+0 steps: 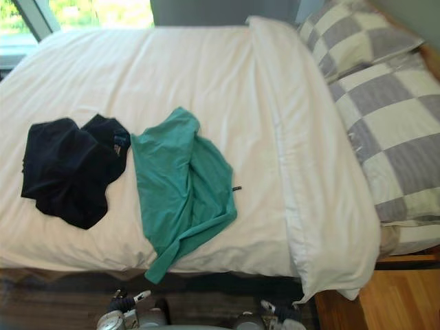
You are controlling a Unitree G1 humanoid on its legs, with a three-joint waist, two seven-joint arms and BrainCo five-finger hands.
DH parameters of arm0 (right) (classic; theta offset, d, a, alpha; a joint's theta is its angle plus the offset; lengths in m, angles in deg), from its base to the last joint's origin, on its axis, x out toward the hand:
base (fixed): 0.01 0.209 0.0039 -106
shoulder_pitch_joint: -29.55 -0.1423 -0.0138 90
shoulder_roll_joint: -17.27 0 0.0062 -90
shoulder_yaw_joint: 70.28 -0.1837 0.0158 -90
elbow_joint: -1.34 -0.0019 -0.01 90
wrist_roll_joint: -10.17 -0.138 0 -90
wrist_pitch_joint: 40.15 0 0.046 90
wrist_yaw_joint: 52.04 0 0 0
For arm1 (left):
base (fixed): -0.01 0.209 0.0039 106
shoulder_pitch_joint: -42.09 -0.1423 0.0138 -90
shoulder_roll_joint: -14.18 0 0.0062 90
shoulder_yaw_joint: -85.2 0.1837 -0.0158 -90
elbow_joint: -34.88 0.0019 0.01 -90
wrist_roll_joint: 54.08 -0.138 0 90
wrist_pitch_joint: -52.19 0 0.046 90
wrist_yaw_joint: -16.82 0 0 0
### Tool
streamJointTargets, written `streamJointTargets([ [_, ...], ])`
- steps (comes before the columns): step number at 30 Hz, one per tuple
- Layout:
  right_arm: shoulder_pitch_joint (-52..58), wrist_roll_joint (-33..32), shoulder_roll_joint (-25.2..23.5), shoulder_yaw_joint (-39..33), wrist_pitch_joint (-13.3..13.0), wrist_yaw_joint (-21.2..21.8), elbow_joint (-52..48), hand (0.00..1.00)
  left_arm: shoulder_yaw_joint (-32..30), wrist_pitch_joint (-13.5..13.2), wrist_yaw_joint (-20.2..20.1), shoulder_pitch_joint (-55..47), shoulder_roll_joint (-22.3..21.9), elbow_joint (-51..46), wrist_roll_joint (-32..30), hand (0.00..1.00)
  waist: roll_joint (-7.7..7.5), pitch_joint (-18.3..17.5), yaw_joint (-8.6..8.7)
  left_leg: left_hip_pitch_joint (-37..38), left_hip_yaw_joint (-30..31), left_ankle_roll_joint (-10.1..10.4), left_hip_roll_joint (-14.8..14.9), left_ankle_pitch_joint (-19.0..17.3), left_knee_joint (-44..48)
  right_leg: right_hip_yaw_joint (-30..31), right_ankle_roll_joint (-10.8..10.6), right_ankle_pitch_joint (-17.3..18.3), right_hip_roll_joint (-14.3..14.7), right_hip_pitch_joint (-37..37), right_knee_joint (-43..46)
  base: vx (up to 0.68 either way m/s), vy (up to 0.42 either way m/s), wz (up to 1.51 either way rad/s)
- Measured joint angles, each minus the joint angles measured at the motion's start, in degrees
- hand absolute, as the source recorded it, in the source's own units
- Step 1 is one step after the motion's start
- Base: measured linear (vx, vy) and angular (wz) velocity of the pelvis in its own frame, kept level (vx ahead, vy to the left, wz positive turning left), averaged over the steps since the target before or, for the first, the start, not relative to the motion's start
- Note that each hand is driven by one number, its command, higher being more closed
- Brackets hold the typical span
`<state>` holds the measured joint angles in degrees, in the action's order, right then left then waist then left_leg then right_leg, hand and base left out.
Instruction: Tidy the bed and pick cloth on bed and put in laundry
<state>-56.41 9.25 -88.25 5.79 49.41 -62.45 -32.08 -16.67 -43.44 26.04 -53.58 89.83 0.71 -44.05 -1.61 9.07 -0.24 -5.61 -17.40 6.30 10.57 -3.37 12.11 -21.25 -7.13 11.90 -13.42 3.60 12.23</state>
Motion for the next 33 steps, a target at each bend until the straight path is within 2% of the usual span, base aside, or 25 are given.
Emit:
streamJointTargets([
  [3,-0.52,0.03,-0.77,0.89,-0.26,0.19,0.78,0.0,0.08,0.0,0.01,0.04,0.01,0.15,0.06,0.0,-0.27,0.0,-0.13,1.58,0.77,0.59,-1.28,0.41,-0.85,-0.7,-1.02,-0.73,-2.01,1.86,-0.28,0.11,0.091,0.15],
  [4,-0.52,0.06,-1.6,0.82,-0.2,0.22,0.81,0.0,-0.13,-0.05,-0.02,0.15,0.77,0.12,0.07,0.0,-1.67,0.65,-0.02,1.14,1.13,1.54,-2.11,1.04,0.64,-1.0,-1.14,-1.21,-3.62,2.45,-0.1,0.08,0.091,0.19],
  [5,-0.51,0.03,-1.92,0.79,-0.11,0.24,0.77,0.0,-0.38,-0.11,-0.03,0.3,1.21,0.14,0.16,0.0,-2.16,1.0,0.12,0.1,1.32,2.26,-2.17,-0.37,2.29,-0.89,-0.99,-1.31,-4.45,2.98,-0.12,0.03,0.09,0.17],
  [6,-0.49,0.0,-1.93,0.58,-0.07,0.13,0.67,0.0,-0.44,-0.2,-0.03,0.28,1.33,0.17,0.21,0.0,-2.1,1.01,0.54,-1.22,1.79,0.62,-0.4,-1.61,4.7,-0.82,-0.97,-1.3,-4.79,3.26,0.26,0.02,0.104,0.06],
  [7,-0.66,0.02,-1.16,0.71,-0.04,0.27,0.79,0.0,-0.4,-0.6,0.02,0.26,0.98,0.1,0.23,0.0,-1.16,1.09,0.93,-2.89,5.37,0.46,3.67,-1.75,6.42,-0.07,-0.98,-1.3,-4.98,3.46,0.91,0.02,0.13,-0.03],
  [9,-0.7,0.02,-0.74,0.75,-0.04,0.42,0.9,0.0,0.09,-1.21,0.0,0.25,0.95,0.12,0.23,0.0,-0.44,1.07,0.83,-3.67,11.13,0.9,6.04,-1.32,5.31,0.39,-1.36,-1.34,-5.21,3.54,0.99,0.06,0.29,-0.24],
  [10,-0.71,0.04,-0.49,0.85,-0.11,0.64,1.26,0.0,0.45,-1.42,0.01,0.26,0.94,0.33,0.16,0.0,0.05,1.03,0.8,-3.36,15.65,0.96,7.11,0.54,3.68,1.11,-3.81,-1.53,-5.7,3.63,0.89,0.11,0.508,-0.37],
  [11,-1.04,0.06,-0.21,0.85,-0.28,0.88,1.4,0.0,1.19,-1.52,0.01,0.83,0.91,1.55,0.09,0.0,1.17,0.57,0.77,-2.9,18.04,6.08,6.72,-1.01,3.43,1.91,-6.42,-1.71,-6.45,4.01,0.08,0.11,0.482,-0.22],
  [12,-1.38,0.08,-0.22,0.76,-0.33,1.06,1.68,0.0,2.19,-1.38,-0.03,1.5,1.43,1.86,-0.03,0.0,0.47,0.49,1.15,-2.73,17.78,8.33,5.57,-3.08,3.16,2.16,-6.87,-1.96,-7.62,4.1,-0.38,0.1,0.508,0.01],
  [13,-2.04,0.27,-2.24,0.74,-0.14,1.45,2.36,0.0,3.49,-1.32,-0.07,2.83,4.17,2.65,-0.16,0.0,-3.58,1.45,1.59,-3.44,16.67,7.68,2.04,-3.16,4.6,3.29,-7.0,-4.41,-11.42,3.67,-0.8,0.05,0.449,0.05],
  [14,-2.03,1.61,-3.33,0.75,-0.15,1.69,1.56,0.0,3.61,-1.41,0.01,2.81,4.76,2.84,0.06,0.0,-3.51,1.85,1.44,-4.24,16.23,6.71,1.19,-4.2,6.12,4.43,-6.88,-9.77,-11.82,2.84,-1.5,0.01,0.432,-0.04],
  [15,-1.94,2.42,-3.33,0.81,-0.03,1.67,1.06,0.0,4.01,-1.42,0.1,3.1,4.84,2.81,-0.07,0.0,-3.54,1.85,1.32,-4.44,15.42,6.19,1.27,-4.61,6.9,5.04,-6.78,-12.76,-11.74,2.13,-1.87,-0.04,0.404,-0.43],
  [16,-1.99,2.96,-3.29,1.41,0.08,1.56,0.69,0.0,5.51,-0.9,0.12,3.85,5.16,2.87,-0.85,0.0,-3.04,1.41,0.24,-4.46,12.99,4.82,2.09,-5.69,7.62,6.15,-4.68,-18.34,-11.43,-0.21,-2.09,-0.03,0.412,-0.93],
  [17,-2.88,3.64,-2.74,3.98,0.09,1.55,0.77,0.0,7.47,-0.67,-0.05,3.77,5.46,2.82,-1.95,0.0,-1.93,0.6,-0.79,-4.27,9.43,3.75,3.53,-6.34,7.12,4.76,2.17,-23.83,-10.44,-3.42,-3.38,-0.03,0.386,-1.26],
  [18,-3.74,4.07,-2.31,5.81,0.17,1.65,0.88,0.0,7.77,-0.74,-0.09,3.54,5.5,2.8,-2.41,0.0,-1.54,0.3,-0.9,-3.71,7.71,3.16,3.99,-6.01,6.25,2.91,4.03,-25.72,-9.98,-4.29,-4.34,-0.01,0.332,-1.34],
  [19,-5.05,5.53,-2.79,9.01,0.15,1.91,0.74,0.0,8.18,-0.74,-0.16,3.12,5.93,2.92,-2.89,0.0,-1.19,0.41,0.19,-2.74,5.65,1.8,3.91,-4.83,3.87,-0.24,1.6,-22.86,-8.1,-5.74,-3.01,-0.03,0.256,-0.85],
  [20,-5.7,6.5,-3.05,10.47,0.06,2.14,0.66,0.0,8.62,-0.73,-0.16,3.13,6.0,2.92,-2.91,0.0,-1.2,0.41,0.73,-2.15,5.18,1.38,3.46,-3.95,2.22,-0.67,0.23,-19.79,-6.22,-6.1,-1.67,-0.06,0.248,-0.67],
  [21,-5.97,7.9,-3.42,12.37,0.22,2.59,0.87,0.0,9.69,-0.72,-0.37,3.23,5.74,2.88,-3.2,0.0,-1.07,0.46,0.81,-0.66,3.76,0.54,2.33,-2.02,-1.29,-0.64,-0.29,-12.74,-2.64,-6.29,-0.19,-0.1,0.171,-0.34],
  [22,-5.65,9.18,-3.72,13.95,0.19,2.99,0.8,0.0,9.99,-0.6,-0.65,3.19,4.96,2.92,-3.97,0.0,-0.66,0.7,0.84,0.5,3.33,-0.14,1.06,-0.23,-4.16,1.55,0.07,-6.82,1.0,-6.0,0.8,-0.09,0.099,-0.21],
  [23,-5.47,9.23,-3.83,14.68,0.08,3.12,0.6,0.0,10.29,-0.33,-0.73,3.18,4.59,2.89,-3.97,0.0,-0.54,0.68,0.93,0.74,3.4,-0.37,0.42,0.49,-5.23,3.09,0.4,-4.4,2.67,-5.79,0.73,-0.12,0.025,0.15],
  [24,-5.42,9.6,-3.94,15.85,-0.04,3.58,0.58,0.0,10.31,0.05,-1.43,3.63,3.76,2.91,-3.99,0.0,-0.85,0.56,0.96,0.86,3.99,-0.5,-1.19,1.95,-6.77,6.13,1.75,-0.01,5.47,-4.46,-1.28,-0.09,-0.01,0.32],
  [26,-5.8,10.53,-3.83,16.54,-0.11,3.59,0.56,0.0,10.67,0.42,-1.79,4.03,3.04,3.0,-4.0,0.0,0.44,1.37,1.09,2.14,5.28,-0.69,-1.7,4.1,-9.37,6.77,2.07,-0.14,6.08,-3.05,-2.55,-0.09,-0.012,0.38],
  [28,-6.02,11.23,-3.67,17.34,-0.05,3.58,1.43,0.0,10.91,0.49,-1.75,3.91,2.66,3.74,-3.95,0.0,0.8,1.49,0.86,4.48,6.89,-0.17,-1.74,7.23,-14.42,5.0,2.32,-0.01,6.46,-2.28,-2.34,-0.11,-0.044,0.45],
  [31,-6.14,11.21,-3.67,18.24,-0.03,3.61,1.83,0.0,10.46,0.54,-1.68,3.71,2.46,3.88,-3.88,0.0,0.74,1.41,0.63,5.23,7.61,0.01,-1.73,9.01,-17.02,4.1,2.23,-0.05,6.76,-2.06,-2.55,-0.06,-0.029,0.2],
  [33,-6.3,11.19,-3.9,19.08,-0.03,3.6,1.86,0.0,8.68,0.57,-1.52,3.56,2.63,3.94,-3.83,0.0,0.05,1.56,0.56,5.49,7.67,-0.11,-2.03,9.34,-17.67,4.1,1.81,-0.49,6.65,-1.71,-3.23,-0.01,0.024,0.03],
])
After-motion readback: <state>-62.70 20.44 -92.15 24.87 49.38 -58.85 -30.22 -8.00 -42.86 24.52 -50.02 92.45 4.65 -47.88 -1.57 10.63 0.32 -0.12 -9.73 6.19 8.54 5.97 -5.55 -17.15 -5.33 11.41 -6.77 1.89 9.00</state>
